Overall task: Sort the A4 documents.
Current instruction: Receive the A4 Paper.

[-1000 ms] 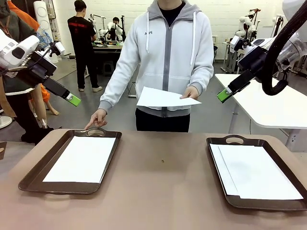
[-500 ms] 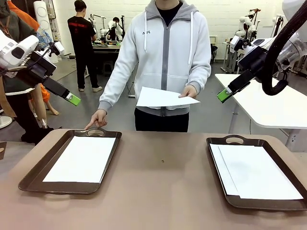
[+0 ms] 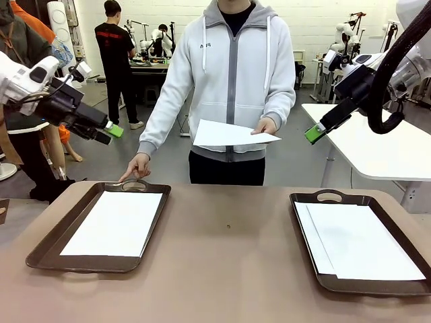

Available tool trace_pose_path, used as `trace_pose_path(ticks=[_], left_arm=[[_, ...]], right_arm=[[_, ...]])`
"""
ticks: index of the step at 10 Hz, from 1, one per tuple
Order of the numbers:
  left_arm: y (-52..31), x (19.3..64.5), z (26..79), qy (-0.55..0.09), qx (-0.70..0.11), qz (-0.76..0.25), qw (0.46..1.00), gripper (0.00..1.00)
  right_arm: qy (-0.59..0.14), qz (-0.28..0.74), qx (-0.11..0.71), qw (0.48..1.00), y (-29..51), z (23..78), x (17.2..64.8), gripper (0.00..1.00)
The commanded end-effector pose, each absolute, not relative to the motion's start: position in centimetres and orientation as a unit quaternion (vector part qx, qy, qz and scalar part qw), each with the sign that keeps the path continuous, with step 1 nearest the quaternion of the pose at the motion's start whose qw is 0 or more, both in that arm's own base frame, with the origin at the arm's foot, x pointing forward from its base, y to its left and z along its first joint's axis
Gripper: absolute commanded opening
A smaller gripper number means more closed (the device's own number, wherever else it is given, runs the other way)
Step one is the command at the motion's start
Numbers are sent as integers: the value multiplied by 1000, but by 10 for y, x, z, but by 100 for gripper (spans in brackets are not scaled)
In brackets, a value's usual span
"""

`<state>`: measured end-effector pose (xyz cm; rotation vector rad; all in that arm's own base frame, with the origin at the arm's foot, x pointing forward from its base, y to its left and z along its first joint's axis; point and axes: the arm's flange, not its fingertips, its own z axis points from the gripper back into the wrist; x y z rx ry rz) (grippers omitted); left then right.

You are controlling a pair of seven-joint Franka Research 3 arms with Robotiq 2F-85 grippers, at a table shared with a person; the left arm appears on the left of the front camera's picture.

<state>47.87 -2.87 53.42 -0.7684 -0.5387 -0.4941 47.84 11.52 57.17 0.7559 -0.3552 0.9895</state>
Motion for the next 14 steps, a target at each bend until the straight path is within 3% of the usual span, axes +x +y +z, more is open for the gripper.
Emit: trace_pose_path(ticks=[1,7,14], left_arm=[[-45,516,532,-256,-405,-175,860,100],[-101,610,488,-190,-534,-44,822,100],[-169,645,463,-103,-603,-24,791,100]], right_arm=[[-171,465,349,795,116,572,480,100],[-171,465,349,795,116,572,480,100],[-171,465,349,795,116,572,480,100]])
